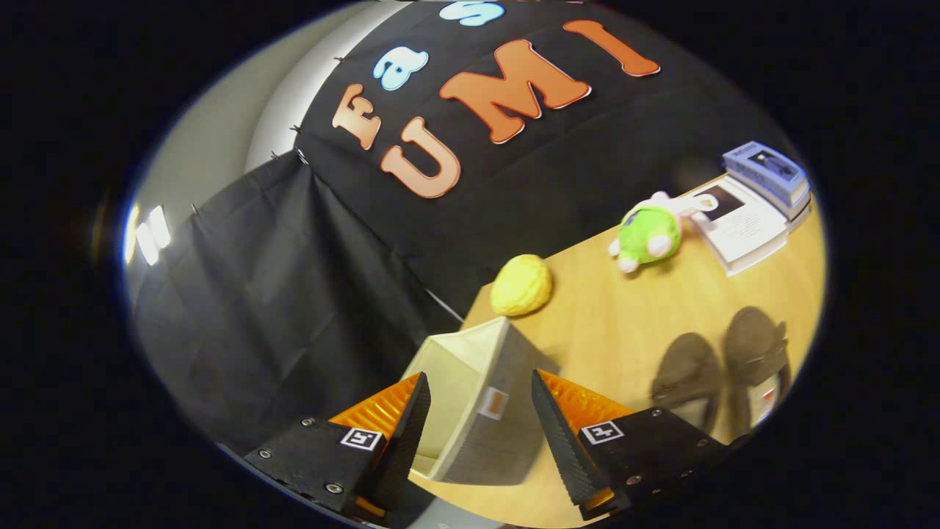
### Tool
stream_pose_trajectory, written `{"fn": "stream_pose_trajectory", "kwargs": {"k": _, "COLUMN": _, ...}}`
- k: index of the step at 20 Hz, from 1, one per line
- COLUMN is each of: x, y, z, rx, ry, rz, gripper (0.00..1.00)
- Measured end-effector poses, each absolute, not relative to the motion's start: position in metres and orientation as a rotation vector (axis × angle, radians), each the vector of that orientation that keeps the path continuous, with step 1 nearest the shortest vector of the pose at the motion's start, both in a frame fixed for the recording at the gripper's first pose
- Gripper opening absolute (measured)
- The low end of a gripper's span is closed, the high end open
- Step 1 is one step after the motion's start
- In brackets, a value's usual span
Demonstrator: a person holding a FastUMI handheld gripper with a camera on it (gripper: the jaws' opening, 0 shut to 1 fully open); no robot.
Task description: Open the storage box then place both shoes into the box .Put the left shoe in first, then the right shoe, with the right side of both shoes facing outward in a uniform manner.
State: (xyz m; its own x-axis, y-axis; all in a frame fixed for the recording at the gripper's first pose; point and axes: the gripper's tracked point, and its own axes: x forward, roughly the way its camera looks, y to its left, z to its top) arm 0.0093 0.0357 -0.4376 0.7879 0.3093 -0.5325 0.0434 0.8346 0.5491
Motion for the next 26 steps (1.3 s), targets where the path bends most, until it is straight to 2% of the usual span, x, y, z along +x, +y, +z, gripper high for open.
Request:
{"fn": "stream_pose_trajectory", "kwargs": {"k": 10, "x": -0.052, "y": -0.055, "z": -0.495, "rx": 0.357, "ry": 0.792, "rz": -0.003, "gripper": 0.83}}
{"fn": "stream_pose_trajectory", "kwargs": {"k": 16, "x": -0.068, "y": -0.078, "z": -0.544, "rx": 0.286, "ry": 0.885, "rz": -0.087, "gripper": 0.71}}
{"fn": "stream_pose_trajectory", "kwargs": {"k": 19, "x": -0.071, "y": -0.074, "z": -0.563, "rx": 0.304, "ry": 0.921, "rz": -0.087, "gripper": 0.71}}
{"fn": "stream_pose_trajectory", "kwargs": {"k": 26, "x": -0.064, "y": -0.079, "z": -0.586, "rx": 0.157, "ry": 0.948, "rz": -0.131, "gripper": 0.48}}
